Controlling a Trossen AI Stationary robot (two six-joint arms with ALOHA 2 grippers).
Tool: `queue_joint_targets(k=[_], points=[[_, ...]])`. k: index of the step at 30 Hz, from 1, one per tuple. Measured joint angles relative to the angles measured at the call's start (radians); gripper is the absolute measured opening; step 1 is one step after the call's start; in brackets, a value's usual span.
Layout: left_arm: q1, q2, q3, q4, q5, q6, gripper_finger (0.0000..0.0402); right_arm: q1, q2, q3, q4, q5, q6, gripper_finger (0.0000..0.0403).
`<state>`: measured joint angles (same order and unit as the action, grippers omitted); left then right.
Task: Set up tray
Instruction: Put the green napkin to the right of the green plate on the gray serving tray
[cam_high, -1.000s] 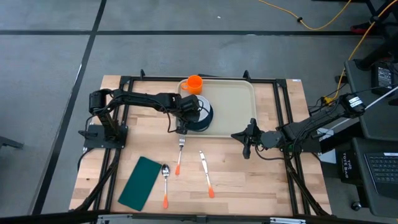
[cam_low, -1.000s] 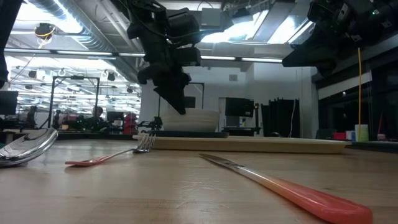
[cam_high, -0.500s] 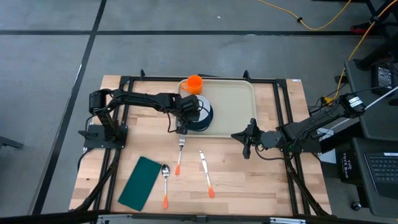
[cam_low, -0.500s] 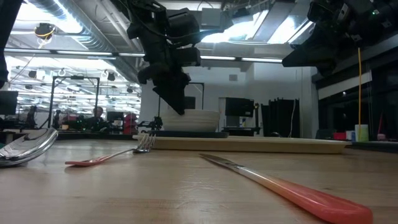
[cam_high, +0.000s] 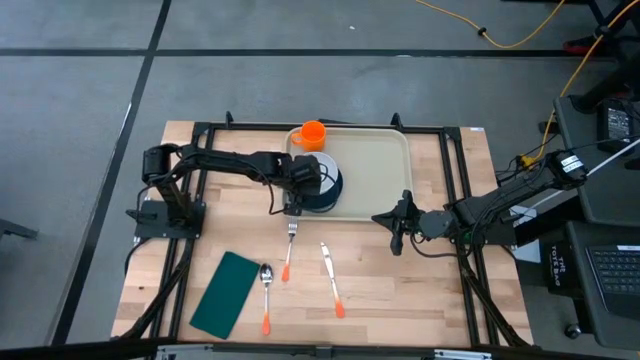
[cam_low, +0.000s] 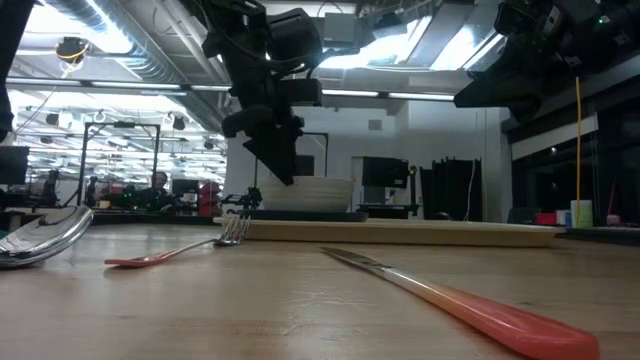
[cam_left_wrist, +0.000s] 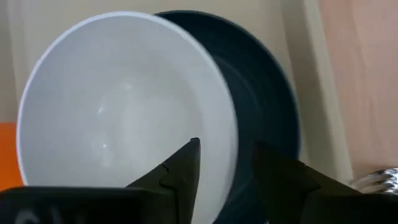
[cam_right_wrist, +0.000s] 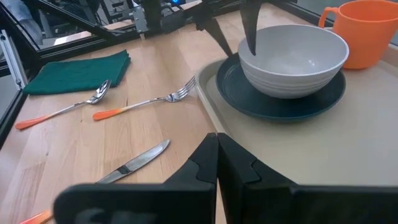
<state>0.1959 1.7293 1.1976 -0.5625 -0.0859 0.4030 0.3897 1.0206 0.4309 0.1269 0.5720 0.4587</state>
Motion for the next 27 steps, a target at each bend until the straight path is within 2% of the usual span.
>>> queue_joint_targets(k=[7, 18, 22, 27], points=[[-0.019, -0.058, 0.000, -0.073, -0.002, -0.039, 0.0140, 0.000, 0.000, 0.000, -0.043, 0.001, 0.003, 0.0006], [-0.064, -0.295, 0.000, -0.104, -0.004, -0.080, 0.0136, 0.000, 0.000, 0.000, -0.043, 0.002, 0.002, 0.0006], [-0.115, -0.375, 0.001, -0.099, -0.043, -0.143, 0.0128, 0.000, 0.000, 0.000, -0.042, 0.003, 0.000, 0.0006], [-0.215, -0.407, 0.001, -0.157, -0.080, -0.206, 0.0097, 0.000, 0.000, 0.000, -0.040, 0.003, 0.002, 0.0006]])
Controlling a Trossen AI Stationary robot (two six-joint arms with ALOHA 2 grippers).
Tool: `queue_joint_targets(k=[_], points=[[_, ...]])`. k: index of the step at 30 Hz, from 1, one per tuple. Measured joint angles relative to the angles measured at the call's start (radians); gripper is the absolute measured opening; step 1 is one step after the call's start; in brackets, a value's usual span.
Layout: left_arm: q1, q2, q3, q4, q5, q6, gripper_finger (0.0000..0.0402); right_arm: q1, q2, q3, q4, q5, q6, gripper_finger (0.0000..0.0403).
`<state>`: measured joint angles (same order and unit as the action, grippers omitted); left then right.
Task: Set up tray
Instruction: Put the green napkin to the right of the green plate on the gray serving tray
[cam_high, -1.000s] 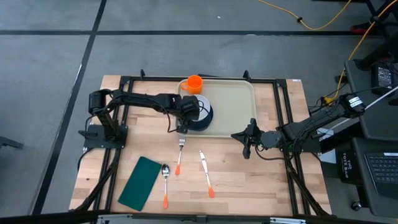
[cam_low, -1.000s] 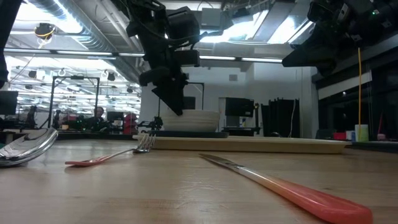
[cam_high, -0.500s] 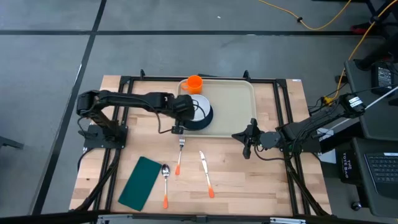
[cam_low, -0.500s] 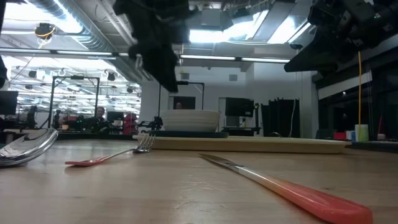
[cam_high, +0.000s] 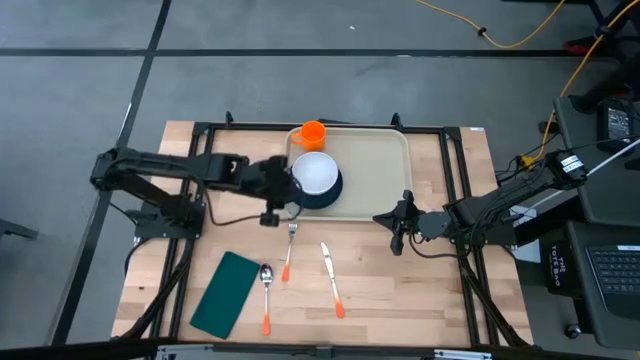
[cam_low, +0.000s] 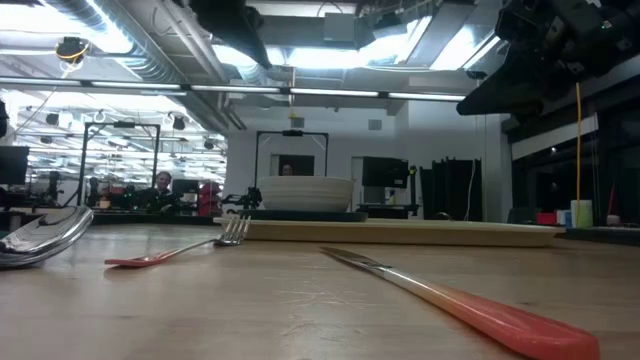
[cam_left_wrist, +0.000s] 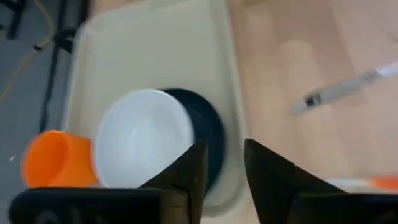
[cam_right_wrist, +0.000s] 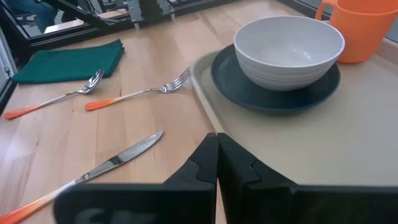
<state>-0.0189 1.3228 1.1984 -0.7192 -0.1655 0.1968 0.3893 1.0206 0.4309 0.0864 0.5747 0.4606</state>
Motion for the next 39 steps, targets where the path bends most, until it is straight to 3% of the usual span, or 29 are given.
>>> queue_joint_targets(k=[8, 13, 19, 39], points=[[-0.224, 0.010, -0.001, -0.133, -0.068, -0.267, 0.0008, 0.000, 0.000, 0.000, 0.026, 0.000, -0.023, 0.0006], [-0.403, 0.010, -0.001, -0.158, -0.192, -0.473, 0.0002, 0.000, 0.000, 0.000, 0.037, 0.000, -0.050, 0.0006], [-0.556, 0.048, -0.001, -0.209, -0.229, -0.747, 0.0002, 0.000, 0.000, 0.000, 0.037, 0.000, -0.047, 0.0006], [-0.802, 0.215, -0.001, -0.310, -0.018, -1.307, 0.0001, 0.000, 0.000, 0.000, 0.128, 0.037, -0.050, 0.0006]])
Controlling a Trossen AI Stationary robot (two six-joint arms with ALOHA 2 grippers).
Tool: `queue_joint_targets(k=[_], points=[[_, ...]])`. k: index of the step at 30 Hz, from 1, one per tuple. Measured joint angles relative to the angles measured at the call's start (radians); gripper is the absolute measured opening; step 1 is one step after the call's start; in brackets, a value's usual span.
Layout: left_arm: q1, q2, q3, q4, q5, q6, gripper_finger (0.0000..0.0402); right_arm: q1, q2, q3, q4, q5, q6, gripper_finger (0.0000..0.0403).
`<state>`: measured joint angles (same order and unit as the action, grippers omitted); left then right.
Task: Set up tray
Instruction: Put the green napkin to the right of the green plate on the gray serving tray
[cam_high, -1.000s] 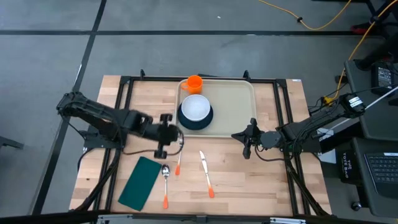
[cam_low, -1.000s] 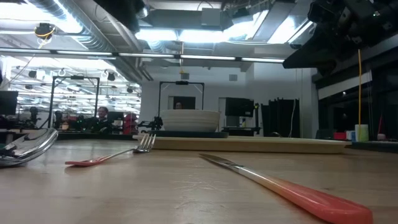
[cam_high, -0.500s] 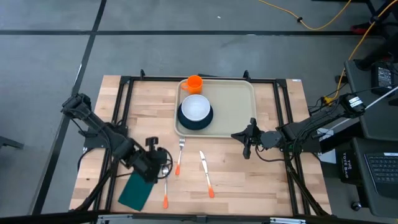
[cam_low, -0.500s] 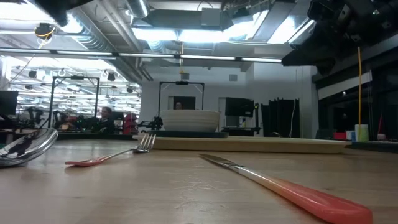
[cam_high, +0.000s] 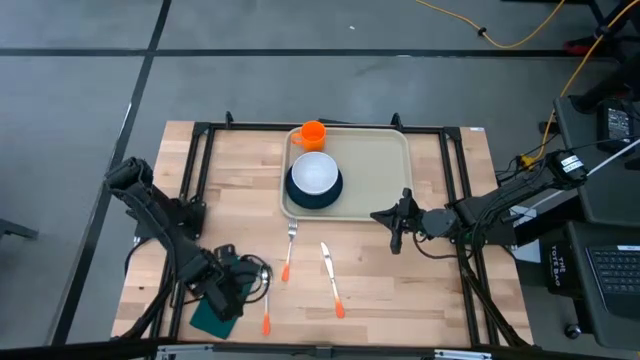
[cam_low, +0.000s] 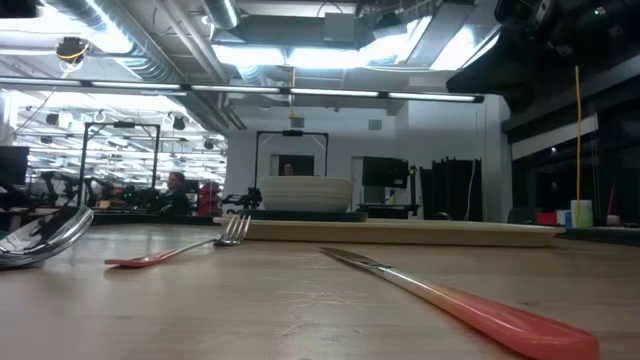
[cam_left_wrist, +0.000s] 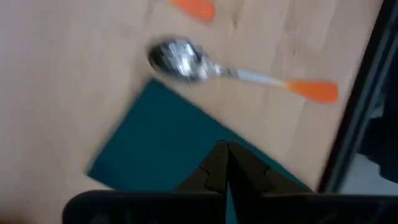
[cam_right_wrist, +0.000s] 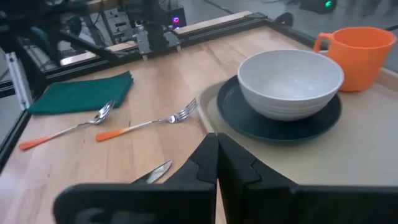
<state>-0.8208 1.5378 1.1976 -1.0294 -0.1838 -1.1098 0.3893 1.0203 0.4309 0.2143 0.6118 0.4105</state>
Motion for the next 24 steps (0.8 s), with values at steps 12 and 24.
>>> queue_joint_targets(k=[12, 24], points=[[-0.143, 0.205, 0.116, 0.008, 0.059, -0.202, 0.0001, 0.000, 0.000, 0.000, 0.090, 0.076, -0.105, 0.0006], [-0.218, 0.386, 0.315, -0.008, 0.108, -0.428, 0.0002, 0.000, 0.000, 0.000, 0.098, 0.076, -0.102, 0.0006]])
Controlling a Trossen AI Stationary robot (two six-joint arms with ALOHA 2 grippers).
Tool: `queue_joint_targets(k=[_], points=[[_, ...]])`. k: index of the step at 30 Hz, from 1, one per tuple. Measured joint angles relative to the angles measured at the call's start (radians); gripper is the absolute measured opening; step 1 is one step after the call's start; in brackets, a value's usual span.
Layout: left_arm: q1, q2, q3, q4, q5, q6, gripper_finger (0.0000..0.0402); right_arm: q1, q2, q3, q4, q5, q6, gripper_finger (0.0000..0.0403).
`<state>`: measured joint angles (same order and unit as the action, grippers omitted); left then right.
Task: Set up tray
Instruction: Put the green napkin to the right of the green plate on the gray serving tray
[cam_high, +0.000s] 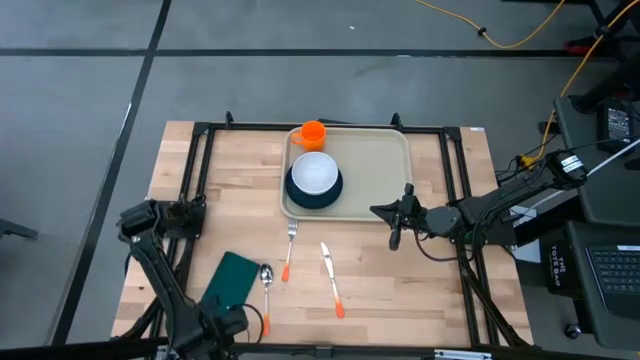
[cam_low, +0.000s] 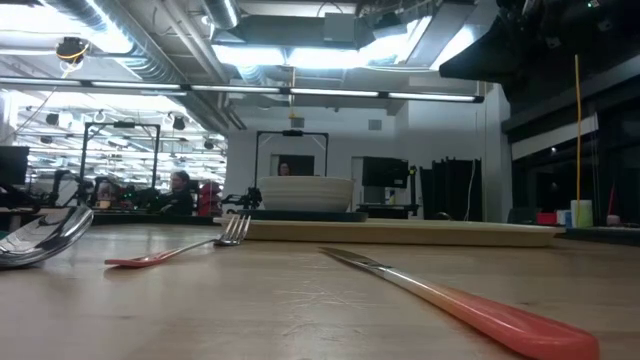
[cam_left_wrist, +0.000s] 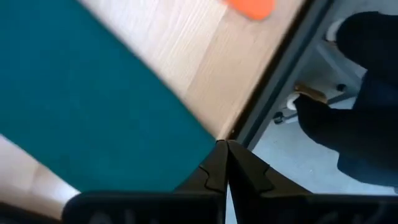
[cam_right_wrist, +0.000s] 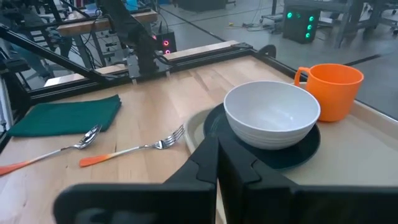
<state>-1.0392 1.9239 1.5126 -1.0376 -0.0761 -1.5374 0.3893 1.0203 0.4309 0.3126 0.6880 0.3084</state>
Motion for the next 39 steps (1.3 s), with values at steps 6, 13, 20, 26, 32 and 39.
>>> queue_joint_targets(k=[6, 13, 20, 26, 32, 39], points=[[-0.009, 0.039, 0.003, 0.011, 0.052, -0.153, 0.0001, 0.000, 0.000, 0.000, 0.000, 0.000, 0.000, 0.0006], [-0.008, 0.056, 0.003, 0.040, 0.048, -0.178, 0.0001, 0.000, 0.000, 0.000, 0.001, 0.000, 0.000, 0.0006], [-0.027, 0.077, 0.003, 0.040, 0.043, -0.186, 0.0009, 0.000, 0.000, 0.000, 0.000, 0.000, 0.001, 0.0006], [-0.039, 0.084, 0.003, 0.039, 0.036, -0.236, 0.0025, 0.000, 0.000, 0.000, 0.000, 0.000, 0.001, 0.0006], [-0.040, 0.084, 0.003, 0.039, -0.012, -0.294, 0.0063, 0.000, 0.000, 0.000, 0.000, 0.000, 0.001, 0.0006], [-0.041, 0.084, -0.001, 0.041, -0.011, -0.343, 0.0111, 0.000, 0.000, 0.000, 0.000, 0.000, 0.001, 0.0006]])
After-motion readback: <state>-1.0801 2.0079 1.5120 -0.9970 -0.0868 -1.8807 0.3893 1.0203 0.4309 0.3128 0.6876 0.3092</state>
